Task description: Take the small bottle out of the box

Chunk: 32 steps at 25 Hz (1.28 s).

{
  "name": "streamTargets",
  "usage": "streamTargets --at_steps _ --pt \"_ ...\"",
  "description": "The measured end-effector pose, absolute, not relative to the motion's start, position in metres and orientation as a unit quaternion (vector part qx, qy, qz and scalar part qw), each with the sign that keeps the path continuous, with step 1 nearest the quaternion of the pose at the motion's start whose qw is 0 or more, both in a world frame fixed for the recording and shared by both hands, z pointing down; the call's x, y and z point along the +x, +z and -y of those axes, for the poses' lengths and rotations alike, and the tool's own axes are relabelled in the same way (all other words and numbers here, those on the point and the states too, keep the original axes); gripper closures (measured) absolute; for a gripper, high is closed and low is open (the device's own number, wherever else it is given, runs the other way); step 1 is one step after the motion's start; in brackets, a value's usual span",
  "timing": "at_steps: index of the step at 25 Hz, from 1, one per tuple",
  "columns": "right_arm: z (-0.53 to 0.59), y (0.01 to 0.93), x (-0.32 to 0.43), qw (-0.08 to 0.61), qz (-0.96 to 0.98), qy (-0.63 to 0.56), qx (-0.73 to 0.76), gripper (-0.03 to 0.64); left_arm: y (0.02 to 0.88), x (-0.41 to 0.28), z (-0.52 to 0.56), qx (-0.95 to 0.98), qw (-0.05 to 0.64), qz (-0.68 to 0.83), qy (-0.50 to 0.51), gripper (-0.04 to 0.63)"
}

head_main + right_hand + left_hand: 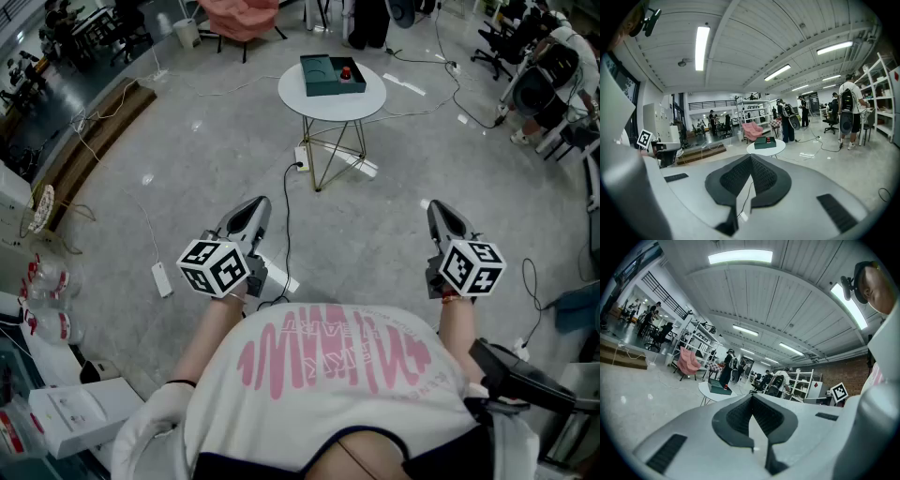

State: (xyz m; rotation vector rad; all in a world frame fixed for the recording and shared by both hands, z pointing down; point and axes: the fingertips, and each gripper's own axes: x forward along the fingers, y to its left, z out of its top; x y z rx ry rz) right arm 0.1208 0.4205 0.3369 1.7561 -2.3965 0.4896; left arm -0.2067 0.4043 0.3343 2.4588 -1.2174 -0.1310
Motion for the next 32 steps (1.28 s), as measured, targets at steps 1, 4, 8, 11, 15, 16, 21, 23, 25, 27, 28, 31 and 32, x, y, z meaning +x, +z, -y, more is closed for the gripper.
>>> streamTargets --at_steps 1,4,8,11,15,16,21,23,25,27,28,31,32 --pt "-0.419 0.337 0.121 0.064 0.794 0.163 0.582 0.614 0.334 -0.206 -0.403 0.878 0.196 0.434 -0.046 0.588" --pt "-0.413 0.338 0.122 0.064 0.793 0.164 0.583 0.614 0.335 -0.205 -0.397 0.879 0.196 0.432 -0.045 0.588" --pt "-0.409 0.344 0.121 0.067 0.793 0.169 0.582 0.614 0.338 -0.206 -0.392 0.879 0.196 0.433 -0.047 0.588" --pt "-0.406 0.345 0.119 0.067 0.790 0.171 0.584 0.614 0.338 -0.208 -0.387 0.879 0.196 0.432 -0.048 0.588" --pt "-0.400 0.342 0.116 0.070 0.789 0.168 0.587 0.614 0.336 -0.215 -0.380 0.878 0.196 0.433 -0.051 0.588" --pt "-0.399 0.342 0.115 0.071 0.788 0.167 0.588 0.614 0.337 -0.217 -0.379 0.878 0.197 0.433 -0.052 0.588" --pt "-0.395 0.344 0.111 0.063 0.785 0.175 0.590 0.614 0.343 -0.226 -0.374 0.876 0.205 0.433 -0.056 0.588" --pt "-0.393 0.347 0.109 0.059 0.782 0.180 0.593 0.614 0.347 -0.231 -0.372 0.875 0.209 0.432 -0.057 0.588" --pt "-0.390 0.351 0.107 0.062 0.779 0.183 0.596 0.614 0.349 -0.237 -0.370 0.874 0.213 0.434 -0.057 0.588" --pt "-0.387 0.355 0.104 0.069 0.777 0.186 0.597 0.614 0.351 -0.243 -0.365 0.871 0.217 0.436 -0.058 0.588" --pt "-0.384 0.357 0.102 0.073 0.777 0.187 0.597 0.614 0.352 -0.245 -0.363 0.870 0.219 0.437 -0.058 0.588" --pt "-0.378 0.364 0.099 0.083 0.777 0.191 0.595 0.614 0.357 -0.248 -0.358 0.868 0.224 0.439 -0.056 0.588" --pt "-0.376 0.365 0.099 0.086 0.776 0.190 0.595 0.614 0.358 -0.247 -0.356 0.868 0.225 0.439 -0.055 0.588"
